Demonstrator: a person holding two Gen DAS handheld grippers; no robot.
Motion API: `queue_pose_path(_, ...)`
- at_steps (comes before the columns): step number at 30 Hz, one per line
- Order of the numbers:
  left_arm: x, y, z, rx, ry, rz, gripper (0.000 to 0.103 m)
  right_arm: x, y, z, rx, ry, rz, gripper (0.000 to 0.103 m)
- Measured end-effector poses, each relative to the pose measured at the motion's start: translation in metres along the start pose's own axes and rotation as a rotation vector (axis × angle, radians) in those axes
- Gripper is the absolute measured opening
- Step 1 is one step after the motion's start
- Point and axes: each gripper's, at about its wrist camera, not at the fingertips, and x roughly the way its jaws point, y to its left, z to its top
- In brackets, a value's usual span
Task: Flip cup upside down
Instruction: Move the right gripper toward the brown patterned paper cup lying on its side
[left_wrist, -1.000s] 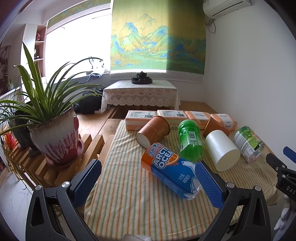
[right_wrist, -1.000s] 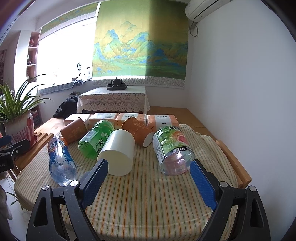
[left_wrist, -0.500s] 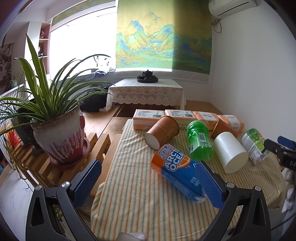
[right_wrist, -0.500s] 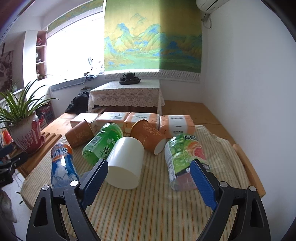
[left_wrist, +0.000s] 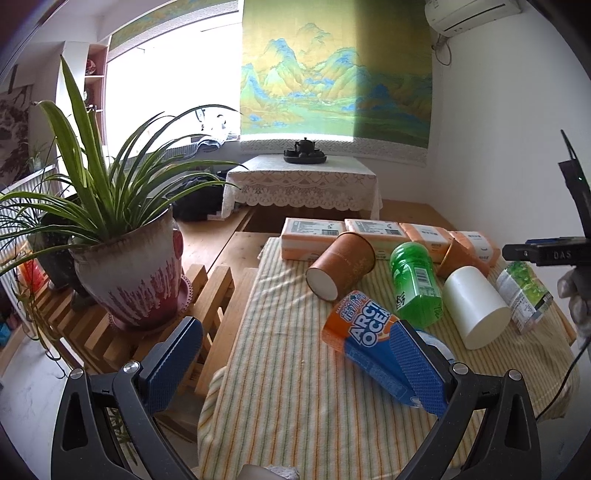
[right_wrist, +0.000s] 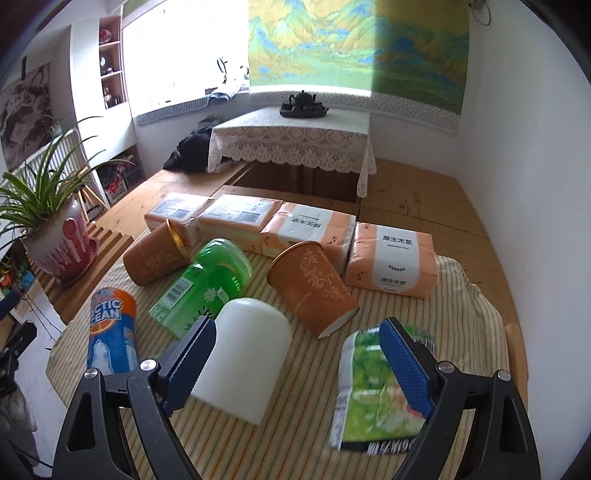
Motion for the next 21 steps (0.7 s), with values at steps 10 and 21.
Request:
queue_pose_path(10,0.01,0.013,0.001,-0.017,0.014,0.033,0.102,0.06,-0.007,0.042,-0.072,0.199,0.039,0.087)
queue_pose_path(21,0.02,0.026,0.001,-0.045,0.024,0.063,0.102,0.111,-0.018,0.055,-0.064,0.361,0.075,0.08)
